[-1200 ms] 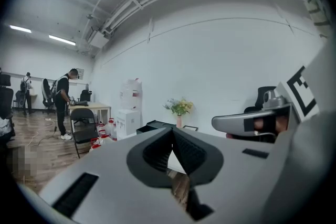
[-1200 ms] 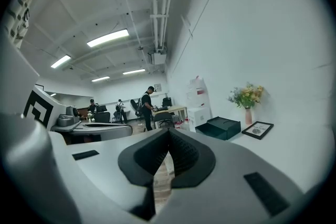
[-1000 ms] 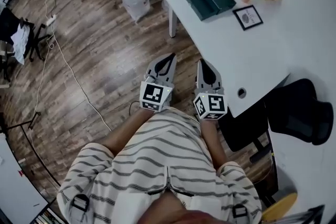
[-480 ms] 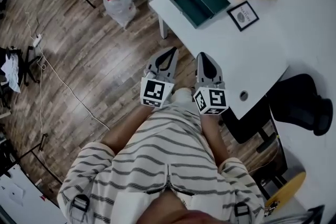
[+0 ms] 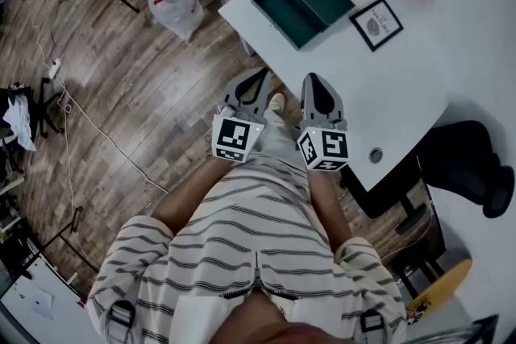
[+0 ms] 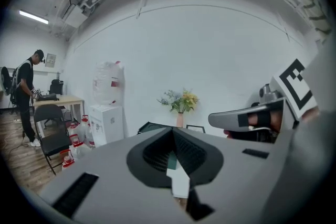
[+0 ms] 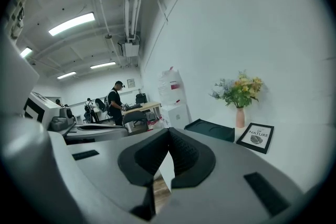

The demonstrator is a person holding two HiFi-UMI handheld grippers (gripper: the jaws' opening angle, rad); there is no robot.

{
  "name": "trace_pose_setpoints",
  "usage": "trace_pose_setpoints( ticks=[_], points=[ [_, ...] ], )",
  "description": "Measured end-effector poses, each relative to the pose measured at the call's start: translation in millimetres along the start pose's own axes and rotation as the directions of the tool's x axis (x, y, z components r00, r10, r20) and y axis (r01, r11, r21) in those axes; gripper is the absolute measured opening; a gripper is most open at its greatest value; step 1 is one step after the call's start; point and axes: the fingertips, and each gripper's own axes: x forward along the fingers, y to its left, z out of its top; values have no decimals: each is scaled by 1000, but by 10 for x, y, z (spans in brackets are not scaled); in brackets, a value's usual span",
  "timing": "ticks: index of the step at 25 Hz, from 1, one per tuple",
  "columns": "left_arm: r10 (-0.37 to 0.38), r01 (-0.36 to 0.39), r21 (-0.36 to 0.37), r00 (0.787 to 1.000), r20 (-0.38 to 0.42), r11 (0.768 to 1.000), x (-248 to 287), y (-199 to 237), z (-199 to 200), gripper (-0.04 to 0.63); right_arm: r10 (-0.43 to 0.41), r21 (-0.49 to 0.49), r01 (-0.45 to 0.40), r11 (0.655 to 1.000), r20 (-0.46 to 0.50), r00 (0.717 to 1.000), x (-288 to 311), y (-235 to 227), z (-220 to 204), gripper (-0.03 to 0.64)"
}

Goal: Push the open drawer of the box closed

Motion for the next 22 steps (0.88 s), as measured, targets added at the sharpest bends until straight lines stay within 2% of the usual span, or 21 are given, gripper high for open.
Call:
trace_pose_setpoints(
  ticks=[12,22],
  points=[
    [19,-20,-6,996,-90,1000,798,236,-158,0,0,46,3,999,-64,998,639,-599,-66,9],
    [30,-33,-15,990,-135,999,1185,355,-340,0,-7,94,20,995,-131,991,980,-932,-243,9]
  ],
)
